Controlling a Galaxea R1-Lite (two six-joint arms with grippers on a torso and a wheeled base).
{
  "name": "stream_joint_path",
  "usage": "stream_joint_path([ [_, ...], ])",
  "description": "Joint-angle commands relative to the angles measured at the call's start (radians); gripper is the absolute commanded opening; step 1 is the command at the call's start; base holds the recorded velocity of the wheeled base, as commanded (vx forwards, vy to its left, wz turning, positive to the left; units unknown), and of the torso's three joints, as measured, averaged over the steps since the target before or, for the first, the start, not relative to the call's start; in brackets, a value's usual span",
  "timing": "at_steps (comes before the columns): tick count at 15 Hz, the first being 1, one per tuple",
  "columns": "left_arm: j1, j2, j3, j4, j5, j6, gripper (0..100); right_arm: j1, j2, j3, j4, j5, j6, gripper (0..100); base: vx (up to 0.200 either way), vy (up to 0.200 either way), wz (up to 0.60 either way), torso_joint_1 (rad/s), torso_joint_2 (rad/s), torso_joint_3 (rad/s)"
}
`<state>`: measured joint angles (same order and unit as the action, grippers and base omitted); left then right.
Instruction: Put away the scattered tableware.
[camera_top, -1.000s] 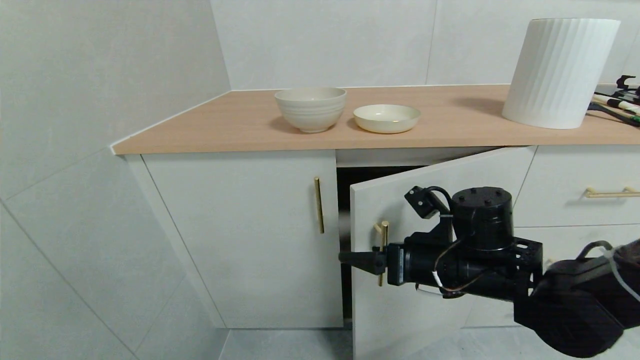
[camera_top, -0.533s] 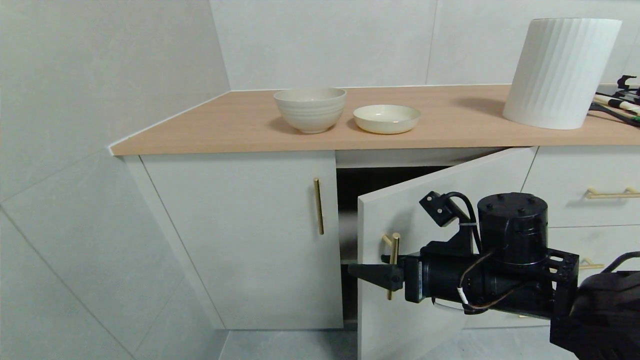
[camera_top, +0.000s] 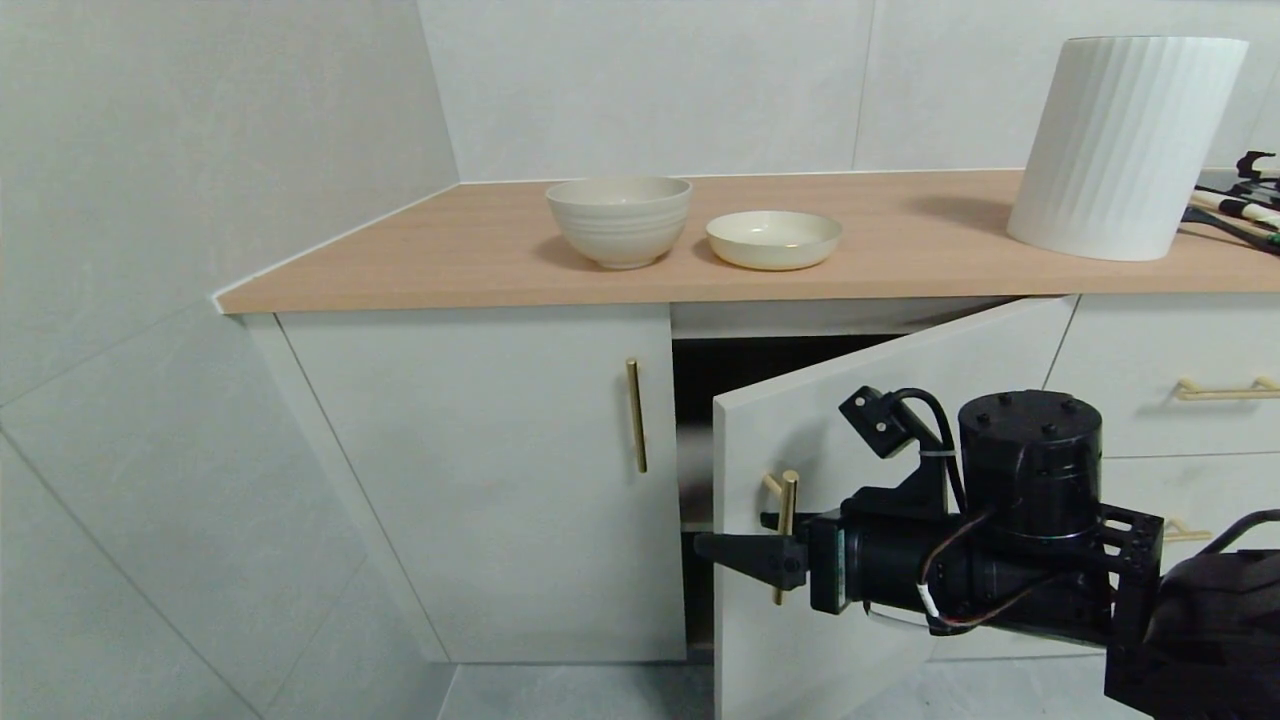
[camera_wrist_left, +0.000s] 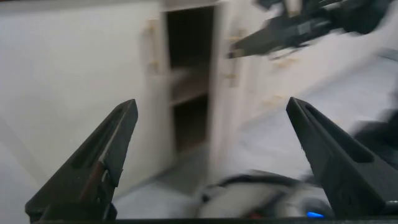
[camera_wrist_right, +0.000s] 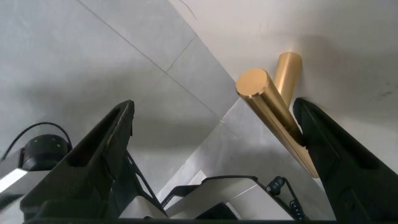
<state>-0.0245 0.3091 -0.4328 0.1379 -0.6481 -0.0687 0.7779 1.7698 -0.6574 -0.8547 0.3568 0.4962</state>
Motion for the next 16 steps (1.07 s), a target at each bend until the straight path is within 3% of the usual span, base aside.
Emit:
stream_joint_path([
  [1, -0.040, 0.508, -0.261, 0.003, -0.176, -0.005, 100, 0.035, -0.001, 0.001, 0.003, 0.002, 0.001, 100, 0.000, 0.000, 0.00, 0.000, 0.00, 0.000],
  [3, -0.130, 0.797, -0.366, -0.044, -0.182, -0.005, 100, 0.035, -0.003, 0.001, 0.003, 0.001, -0.001, 100, 0.000, 0.000, 0.00, 0.000, 0.00, 0.000],
  [6, -0.178, 1.041, -0.385, -0.187, -0.154, -0.006, 100, 0.040, -0.003, 0.009, 0.003, 0.001, -0.010, 100, 0.000, 0.000, 0.00, 0.000, 0.00, 0.000],
  [8, -0.229, 1.239, -0.360, -0.393, -0.039, -0.054, 100, 0.054, -0.003, 0.010, 0.003, 0.001, -0.034, 100, 0.000, 0.000, 0.00, 0.000, 0.00, 0.000],
  [9, -0.250, 1.274, -0.331, -0.488, -0.008, -0.097, 100, 0.055, -0.007, 0.012, 0.003, 0.001, -0.034, 100, 0.000, 0.000, 0.00, 0.000, 0.00, 0.000],
  [11, -0.273, 1.306, -0.262, -0.656, -0.008, -0.163, 100, 0.055, -0.021, 0.018, 0.003, 0.001, -0.033, 100, 0.000, 0.000, 0.00, 0.000, 0.00, 0.000],
  [12, -0.313, 1.367, -0.212, -0.787, 0.007, -0.183, 100, 0.055, -0.030, 0.024, 0.003, 0.001, -0.033, 100, 0.000, 0.000, 0.00, 0.000, 0.00, 0.000],
  [16, -0.427, 1.578, -0.127, -1.101, 0.094, -0.186, 100, 0.055, -0.038, 0.024, 0.002, 0.001, -0.033, 100, 0.000, 0.000, 0.00, 0.000, 0.00, 0.000],
])
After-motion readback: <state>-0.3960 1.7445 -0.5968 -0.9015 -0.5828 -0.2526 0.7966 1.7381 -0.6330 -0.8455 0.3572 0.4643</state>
